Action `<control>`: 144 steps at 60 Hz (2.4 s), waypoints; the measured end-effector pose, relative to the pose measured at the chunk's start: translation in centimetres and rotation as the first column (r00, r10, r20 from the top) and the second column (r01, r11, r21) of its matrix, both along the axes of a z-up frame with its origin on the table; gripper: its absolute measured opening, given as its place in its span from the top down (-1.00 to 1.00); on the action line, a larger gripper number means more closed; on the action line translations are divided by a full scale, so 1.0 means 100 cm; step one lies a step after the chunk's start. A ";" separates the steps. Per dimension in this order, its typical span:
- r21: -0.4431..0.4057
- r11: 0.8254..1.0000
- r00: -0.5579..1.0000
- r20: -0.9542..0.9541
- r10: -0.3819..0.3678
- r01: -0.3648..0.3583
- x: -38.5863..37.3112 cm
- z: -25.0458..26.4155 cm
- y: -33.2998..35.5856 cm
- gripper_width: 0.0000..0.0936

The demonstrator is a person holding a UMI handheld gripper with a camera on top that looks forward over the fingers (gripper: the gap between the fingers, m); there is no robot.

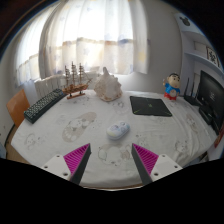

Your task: Arrange mouse

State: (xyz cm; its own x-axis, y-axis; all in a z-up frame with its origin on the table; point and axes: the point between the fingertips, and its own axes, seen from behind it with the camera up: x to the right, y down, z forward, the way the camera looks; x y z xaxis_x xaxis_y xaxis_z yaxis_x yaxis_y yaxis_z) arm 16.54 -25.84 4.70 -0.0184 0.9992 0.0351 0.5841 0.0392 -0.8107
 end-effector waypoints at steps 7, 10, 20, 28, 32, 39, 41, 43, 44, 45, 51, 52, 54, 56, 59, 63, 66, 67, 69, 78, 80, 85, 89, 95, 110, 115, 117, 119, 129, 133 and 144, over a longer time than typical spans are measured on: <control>0.002 1.000 1.000 0.005 -0.009 0.009 -0.028 -0.021 0.000 -0.82; 0.003 1.000 1.000 0.014 -0.018 0.017 -0.040 -0.031 0.002 -0.82; -0.018 1.000 0.999 0.034 -0.005 0.006 -0.073 -0.056 0.000 -0.82; -0.022 1.000 1.000 0.030 0.003 -0.002 -0.105 -0.063 0.000 -0.84; -0.030 1.000 0.999 0.039 0.006 -0.004 -0.116 -0.063 0.000 -0.84; -0.038 0.999 0.998 0.053 0.015 -0.013 -0.136 -0.064 -0.001 -0.84; -0.041 0.999 0.998 0.061 0.017 -0.015 -0.141 -0.065 -0.001 -0.84; -0.037 0.999 0.998 0.062 0.018 -0.016 -0.145 -0.064 0.000 -0.83; -0.037 0.999 0.998 0.065 0.023 -0.020 -0.147 -0.065 -0.001 -0.83; -0.037 0.999 0.997 0.069 0.027 -0.025 -0.149 -0.065 -0.002 -0.83; -0.042 0.998 0.996 0.080 0.041 -0.038 -0.156 -0.065 -0.003 -0.75; -0.040 0.998 0.996 0.081 0.040 -0.037 -0.157 -0.065 -0.002 -0.70; -0.035 0.999 0.996 0.083 0.040 -0.037 -0.159 -0.065 0.000 -0.58; -0.031 0.999 0.996 0.084 0.041 -0.038 -0.160 -0.065 0.002 -0.44; -0.029 0.999 0.996 0.085 0.041 -0.039 -0.163 -0.066 0.004 -0.13; -0.021 0.999 0.994 0.096 0.052 -0.050 -0.162 -0.066 0.005 -0.03; -0.011 0.998 0.992 0.109 0.060 -0.060 -0.162 -0.063 0.008 0.04; -0.014 0.998 0.993 0.107 0.056 -0.055 -0.163 -0.058 0.010 0.06; -0.016 0.998 0.994 0.094 0.054 -0.053 -0.166 -0.046 0.013 0.08; -0.022 0.999 1.000 0.000 0.027 -0.027 -0.203 0.033 0.044 0.13; -0.022 1.000 1.000 -0.016 0.022 -0.022 -0.215 0.049 0.054 0.13; -0.022 1.000 0.997 -0.075 0.005 -0.006 -0.250 0.089 0.086 0.13; -0.003 1.000 0.993 -0.114 -0.021 0.021 -0.277 0.104 0.120 0.13; 0.015 0.998 0.992 -0.113 -0.054 0.056 -0.312 0.092 0.168 0.13; 0.014 0.997 0.996 0.024 -0.083 0.082 -0.346 -0.028 0.237 0.13; 0.009 0.997 0.996 0.059 -0.072 0.072 -0.346 -0.052 0.243 0.13; 0.003 0.998 0.995 0.070 -0.071 0.071 -0.346 -0.059 0.243 0.05; -0.003 0.998 0.993 0.093 -0.067 0.067 -0.343 -0.067 0.244 -0.04; -0.031 0.999 0.992 0.126 -0.025 0.029 -0.329 -0.049 0.243 -0.76; -0.028 1.000 0.994 0.111 -0.007 0.010 -0.312 -0.023 0.243 -0.81; -0.033 0.999 0.990 0.140 0.010 -0.006 -0.218 0.046 0.240 -0.81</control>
State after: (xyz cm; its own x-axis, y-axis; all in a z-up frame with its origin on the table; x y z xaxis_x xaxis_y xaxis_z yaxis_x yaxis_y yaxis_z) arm -5.30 -1.89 9.27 -0.0290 0.9996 -0.0008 0.6919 0.0195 -0.7218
